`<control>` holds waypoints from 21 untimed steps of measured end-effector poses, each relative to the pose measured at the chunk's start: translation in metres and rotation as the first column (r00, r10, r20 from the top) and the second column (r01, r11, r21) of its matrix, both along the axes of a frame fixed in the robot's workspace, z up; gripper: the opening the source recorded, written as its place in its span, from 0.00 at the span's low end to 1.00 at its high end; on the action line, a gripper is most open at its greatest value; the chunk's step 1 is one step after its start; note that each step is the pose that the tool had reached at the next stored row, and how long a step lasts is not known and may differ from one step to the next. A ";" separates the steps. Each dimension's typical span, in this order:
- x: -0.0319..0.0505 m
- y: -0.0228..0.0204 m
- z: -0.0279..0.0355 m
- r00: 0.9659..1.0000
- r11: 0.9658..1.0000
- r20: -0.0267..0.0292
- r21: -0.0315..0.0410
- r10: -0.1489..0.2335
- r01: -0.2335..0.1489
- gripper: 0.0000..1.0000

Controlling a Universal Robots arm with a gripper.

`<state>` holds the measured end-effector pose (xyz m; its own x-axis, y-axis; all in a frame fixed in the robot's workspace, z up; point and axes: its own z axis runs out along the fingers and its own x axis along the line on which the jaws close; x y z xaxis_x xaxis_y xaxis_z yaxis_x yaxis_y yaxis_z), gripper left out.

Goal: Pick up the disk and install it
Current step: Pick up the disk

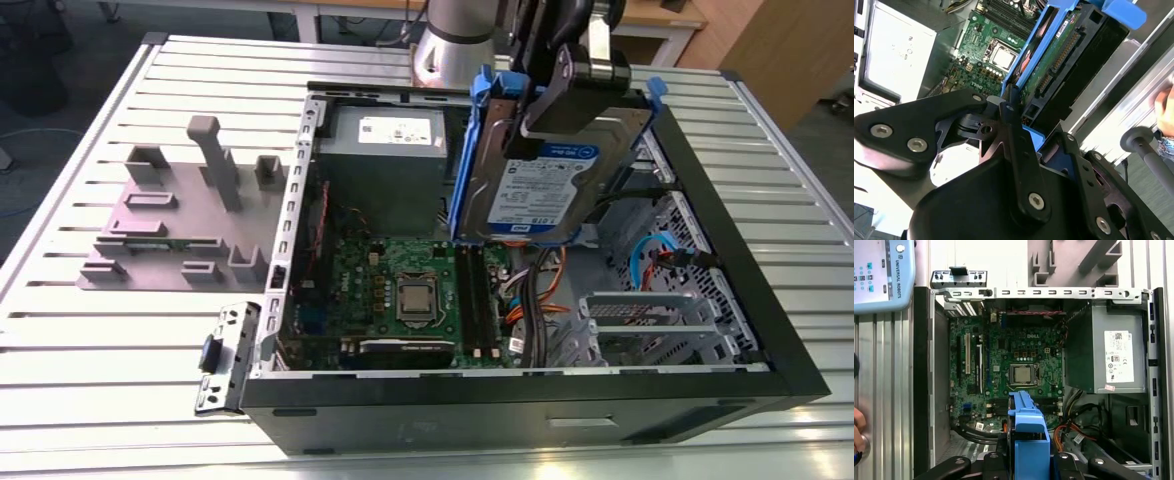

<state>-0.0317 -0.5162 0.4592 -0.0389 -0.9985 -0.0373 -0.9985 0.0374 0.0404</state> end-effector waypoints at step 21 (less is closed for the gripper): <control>0.0093 -0.0014 -0.0012 1.000 1.000 0.000 0.000 0.000 0.000 0.36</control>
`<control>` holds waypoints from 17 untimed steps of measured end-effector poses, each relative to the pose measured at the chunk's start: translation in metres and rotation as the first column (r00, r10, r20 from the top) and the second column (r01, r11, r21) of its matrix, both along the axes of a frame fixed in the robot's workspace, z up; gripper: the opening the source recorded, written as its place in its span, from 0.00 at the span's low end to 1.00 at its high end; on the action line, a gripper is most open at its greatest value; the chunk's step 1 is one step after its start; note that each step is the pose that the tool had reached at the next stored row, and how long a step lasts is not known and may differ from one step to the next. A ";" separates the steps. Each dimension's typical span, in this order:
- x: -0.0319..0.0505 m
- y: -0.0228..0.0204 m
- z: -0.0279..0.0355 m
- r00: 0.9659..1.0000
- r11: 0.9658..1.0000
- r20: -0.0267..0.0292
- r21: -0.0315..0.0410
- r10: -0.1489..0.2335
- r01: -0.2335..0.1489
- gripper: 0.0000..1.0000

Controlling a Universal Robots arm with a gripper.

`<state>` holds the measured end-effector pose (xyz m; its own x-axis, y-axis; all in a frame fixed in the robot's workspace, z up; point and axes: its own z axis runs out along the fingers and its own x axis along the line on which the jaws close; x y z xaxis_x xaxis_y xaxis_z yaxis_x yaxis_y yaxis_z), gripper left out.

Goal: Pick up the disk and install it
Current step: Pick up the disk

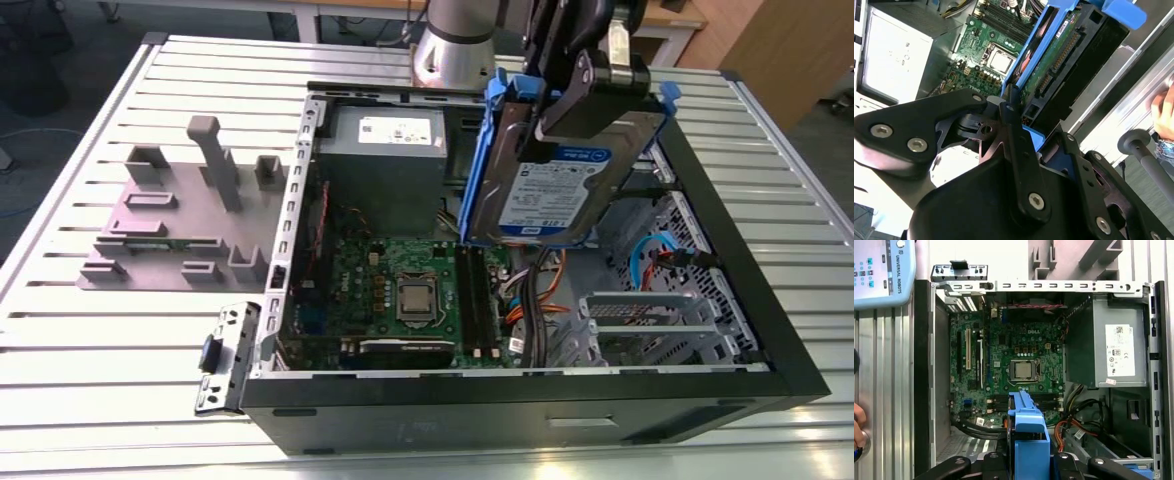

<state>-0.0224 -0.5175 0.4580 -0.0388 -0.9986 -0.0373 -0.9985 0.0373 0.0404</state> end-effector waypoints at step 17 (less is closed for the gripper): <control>0.0066 -0.0010 -0.0011 1.000 1.000 0.000 0.000 0.000 0.000 0.36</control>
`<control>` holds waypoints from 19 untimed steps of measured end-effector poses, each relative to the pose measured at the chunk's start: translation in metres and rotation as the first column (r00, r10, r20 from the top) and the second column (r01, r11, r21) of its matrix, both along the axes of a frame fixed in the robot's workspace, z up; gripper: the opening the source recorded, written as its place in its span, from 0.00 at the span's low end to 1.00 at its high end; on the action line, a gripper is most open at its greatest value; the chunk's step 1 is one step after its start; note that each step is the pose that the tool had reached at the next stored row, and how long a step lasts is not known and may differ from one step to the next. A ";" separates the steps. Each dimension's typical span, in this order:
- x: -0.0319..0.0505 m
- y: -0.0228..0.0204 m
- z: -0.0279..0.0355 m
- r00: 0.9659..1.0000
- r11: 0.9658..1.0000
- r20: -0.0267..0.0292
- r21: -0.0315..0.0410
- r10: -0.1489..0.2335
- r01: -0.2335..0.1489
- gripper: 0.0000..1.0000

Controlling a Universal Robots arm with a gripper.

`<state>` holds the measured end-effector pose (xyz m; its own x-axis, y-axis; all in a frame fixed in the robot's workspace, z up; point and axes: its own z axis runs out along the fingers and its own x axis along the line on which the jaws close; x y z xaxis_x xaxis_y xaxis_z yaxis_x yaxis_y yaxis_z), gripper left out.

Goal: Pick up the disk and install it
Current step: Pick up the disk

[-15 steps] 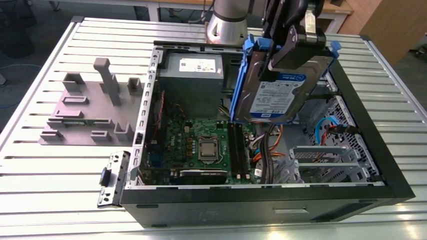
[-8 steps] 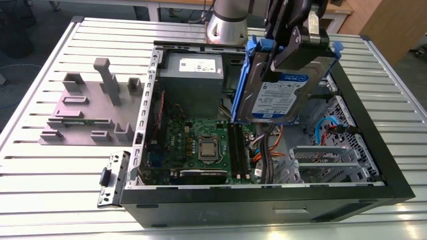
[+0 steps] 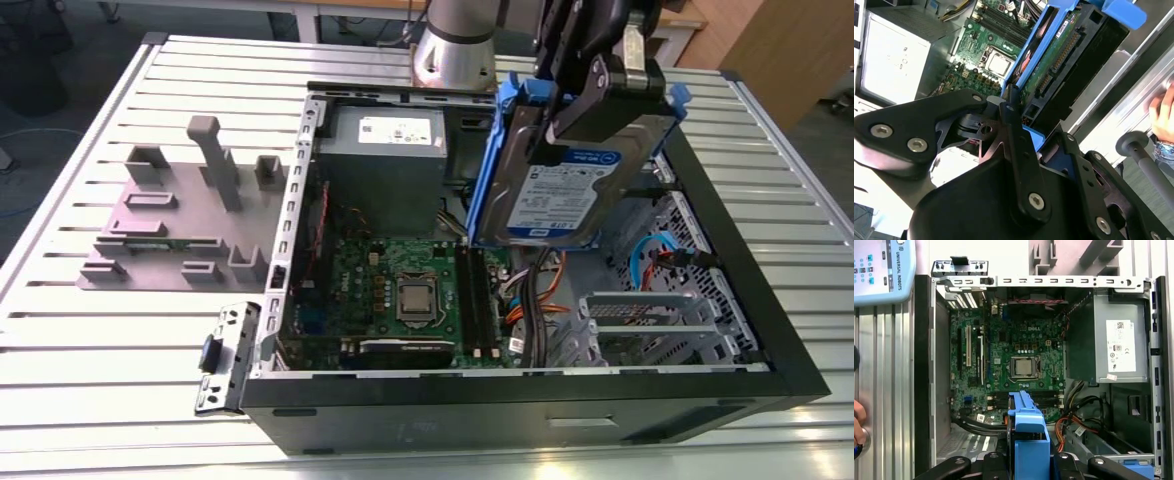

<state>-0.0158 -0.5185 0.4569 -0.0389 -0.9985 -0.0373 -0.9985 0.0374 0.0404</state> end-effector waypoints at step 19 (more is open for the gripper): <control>0.0077 -0.0013 -0.0011 1.000 1.000 0.000 0.000 0.000 0.000 0.36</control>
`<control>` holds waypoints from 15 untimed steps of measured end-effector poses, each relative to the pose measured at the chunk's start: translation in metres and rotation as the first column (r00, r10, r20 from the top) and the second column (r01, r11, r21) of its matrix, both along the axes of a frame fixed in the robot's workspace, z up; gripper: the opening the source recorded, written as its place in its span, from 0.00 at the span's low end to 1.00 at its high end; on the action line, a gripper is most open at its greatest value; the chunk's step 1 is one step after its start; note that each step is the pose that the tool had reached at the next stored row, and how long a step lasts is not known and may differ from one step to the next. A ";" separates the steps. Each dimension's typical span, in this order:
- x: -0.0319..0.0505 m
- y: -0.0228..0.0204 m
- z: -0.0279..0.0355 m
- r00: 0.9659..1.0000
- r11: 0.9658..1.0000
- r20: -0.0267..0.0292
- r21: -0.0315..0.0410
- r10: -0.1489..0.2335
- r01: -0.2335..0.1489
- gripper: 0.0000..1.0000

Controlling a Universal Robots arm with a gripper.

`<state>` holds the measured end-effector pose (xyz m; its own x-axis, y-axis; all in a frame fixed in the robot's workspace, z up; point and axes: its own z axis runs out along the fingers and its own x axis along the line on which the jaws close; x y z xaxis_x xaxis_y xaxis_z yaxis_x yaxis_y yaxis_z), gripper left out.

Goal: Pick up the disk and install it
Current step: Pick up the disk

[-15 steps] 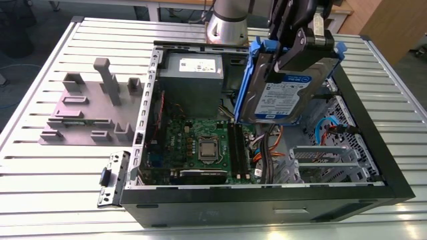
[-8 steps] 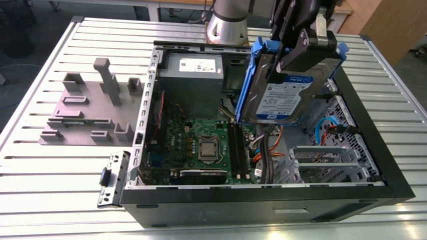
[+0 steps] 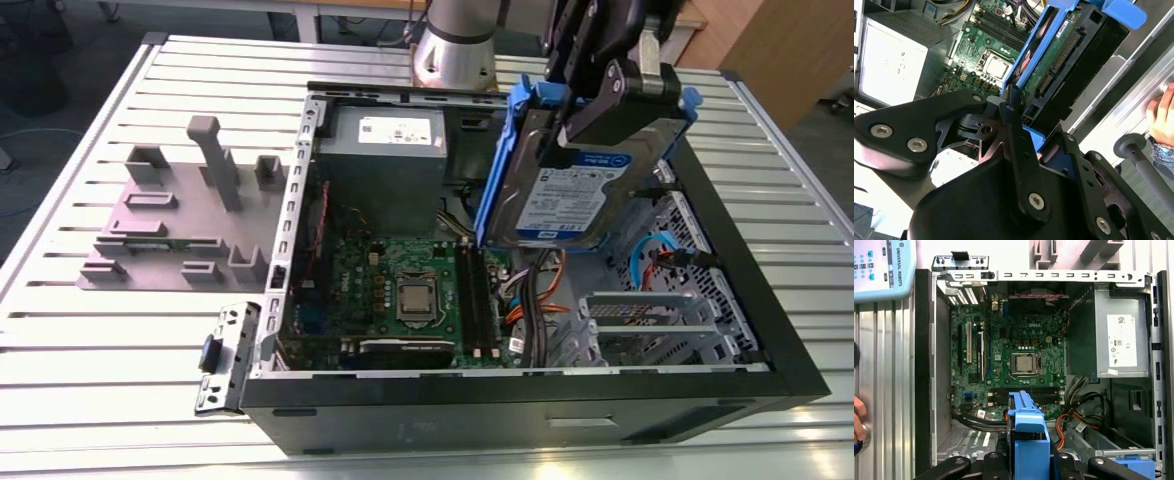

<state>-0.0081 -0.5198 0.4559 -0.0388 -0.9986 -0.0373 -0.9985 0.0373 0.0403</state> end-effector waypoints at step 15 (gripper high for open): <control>0.0074 -0.0011 -0.0009 1.000 1.000 0.000 0.000 0.000 0.000 0.36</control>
<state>-0.0007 -0.5209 0.4550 -0.0389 -0.9986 -0.0371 -0.9985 0.0374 0.0404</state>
